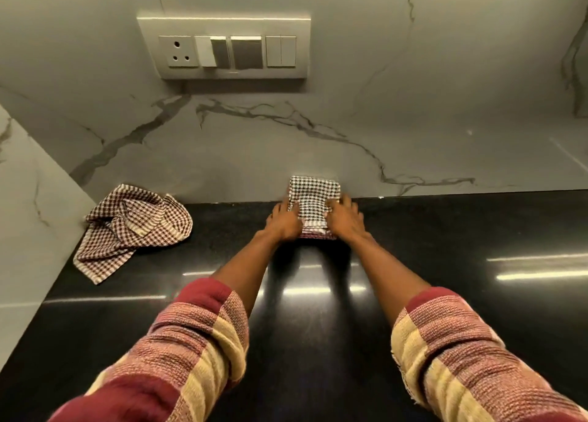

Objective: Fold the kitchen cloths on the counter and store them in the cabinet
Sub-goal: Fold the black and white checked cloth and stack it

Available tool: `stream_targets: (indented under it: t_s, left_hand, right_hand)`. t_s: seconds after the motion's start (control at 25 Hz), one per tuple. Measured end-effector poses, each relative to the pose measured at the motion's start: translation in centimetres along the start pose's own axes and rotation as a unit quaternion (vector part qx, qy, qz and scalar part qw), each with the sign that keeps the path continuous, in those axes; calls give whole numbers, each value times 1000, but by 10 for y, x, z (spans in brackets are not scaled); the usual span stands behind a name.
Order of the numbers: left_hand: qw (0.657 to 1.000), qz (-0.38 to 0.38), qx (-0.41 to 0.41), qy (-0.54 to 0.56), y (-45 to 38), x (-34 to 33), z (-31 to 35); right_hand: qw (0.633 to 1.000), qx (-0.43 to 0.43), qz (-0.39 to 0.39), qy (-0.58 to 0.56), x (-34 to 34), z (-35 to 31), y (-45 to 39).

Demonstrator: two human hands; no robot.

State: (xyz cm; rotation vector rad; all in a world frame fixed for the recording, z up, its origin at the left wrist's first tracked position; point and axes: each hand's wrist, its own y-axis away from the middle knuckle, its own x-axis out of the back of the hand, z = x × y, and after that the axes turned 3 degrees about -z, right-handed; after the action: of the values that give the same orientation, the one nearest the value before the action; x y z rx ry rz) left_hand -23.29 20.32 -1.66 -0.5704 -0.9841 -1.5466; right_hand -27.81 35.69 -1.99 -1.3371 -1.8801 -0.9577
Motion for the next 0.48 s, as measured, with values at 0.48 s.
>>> stream_targets:
  t_s: [0.48]
  left_hand:
    - [985, 173, 20, 7, 78, 7, -92]
  right_hand:
    - [974, 60, 174, 135, -47, -43, 53]
